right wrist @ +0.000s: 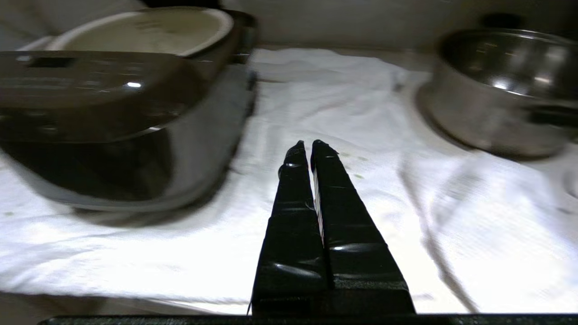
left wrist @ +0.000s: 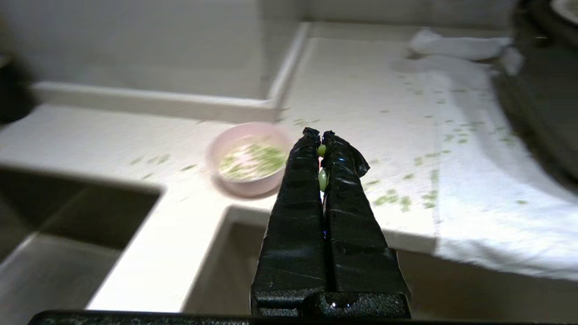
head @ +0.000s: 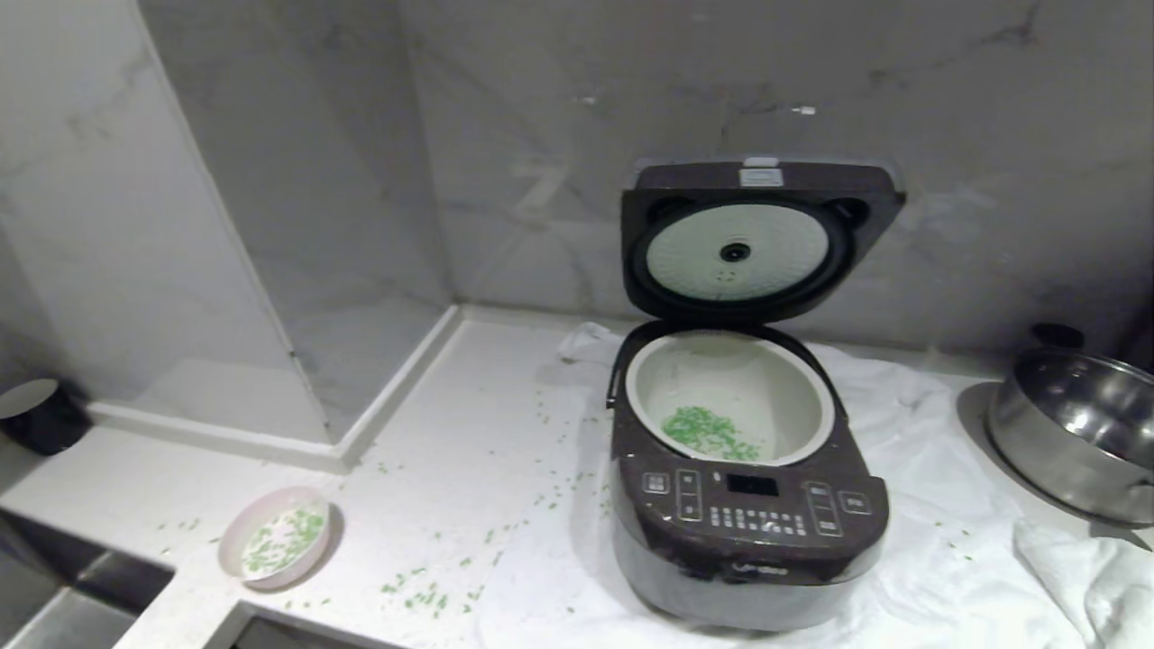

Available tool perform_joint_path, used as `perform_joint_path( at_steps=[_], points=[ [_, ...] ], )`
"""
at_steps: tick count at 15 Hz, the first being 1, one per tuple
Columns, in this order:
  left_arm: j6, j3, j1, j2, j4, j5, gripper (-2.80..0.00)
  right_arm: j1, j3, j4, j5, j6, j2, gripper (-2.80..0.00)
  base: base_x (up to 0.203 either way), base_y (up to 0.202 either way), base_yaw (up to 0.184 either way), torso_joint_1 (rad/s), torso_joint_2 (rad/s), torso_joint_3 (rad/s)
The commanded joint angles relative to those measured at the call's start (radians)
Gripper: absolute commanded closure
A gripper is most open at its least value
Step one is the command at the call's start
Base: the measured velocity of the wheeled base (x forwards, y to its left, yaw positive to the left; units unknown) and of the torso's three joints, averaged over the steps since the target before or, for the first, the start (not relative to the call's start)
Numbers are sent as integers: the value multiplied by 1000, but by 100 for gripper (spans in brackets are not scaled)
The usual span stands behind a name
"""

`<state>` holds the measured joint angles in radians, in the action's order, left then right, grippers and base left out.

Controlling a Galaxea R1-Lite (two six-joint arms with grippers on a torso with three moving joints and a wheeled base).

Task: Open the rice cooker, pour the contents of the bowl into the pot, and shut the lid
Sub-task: Pour the water from the bowl into the rice cooker

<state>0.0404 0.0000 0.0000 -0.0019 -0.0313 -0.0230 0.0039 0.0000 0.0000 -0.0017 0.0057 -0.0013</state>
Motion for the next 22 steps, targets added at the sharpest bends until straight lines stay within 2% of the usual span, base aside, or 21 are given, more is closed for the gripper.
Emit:
perform_joint_path(
  at_steps=[1, 6, 13, 22],
  points=[
    [0, 14, 0, 0, -1, 0, 0, 1, 2, 0, 0, 0, 1, 0, 6, 6, -174, 11, -2, -2],
    [-3, 14, 0, 0, -2, 3, 0, 1, 2, 0, 0, 0, 1, 0, 3, 4, -155, 2, 3, 0],
    [-20, 14, 2, 0, -2, 11, 0, 1, 2, 0, 0, 0, 1, 0, 0, -1, -10, 0, 0, 1],
    [-25, 14, 0, 0, -2, 12, 0, 1, 2, 0, 0, 0, 1, 0, 161, -128, 2, 5, 3, 3]
  ],
)
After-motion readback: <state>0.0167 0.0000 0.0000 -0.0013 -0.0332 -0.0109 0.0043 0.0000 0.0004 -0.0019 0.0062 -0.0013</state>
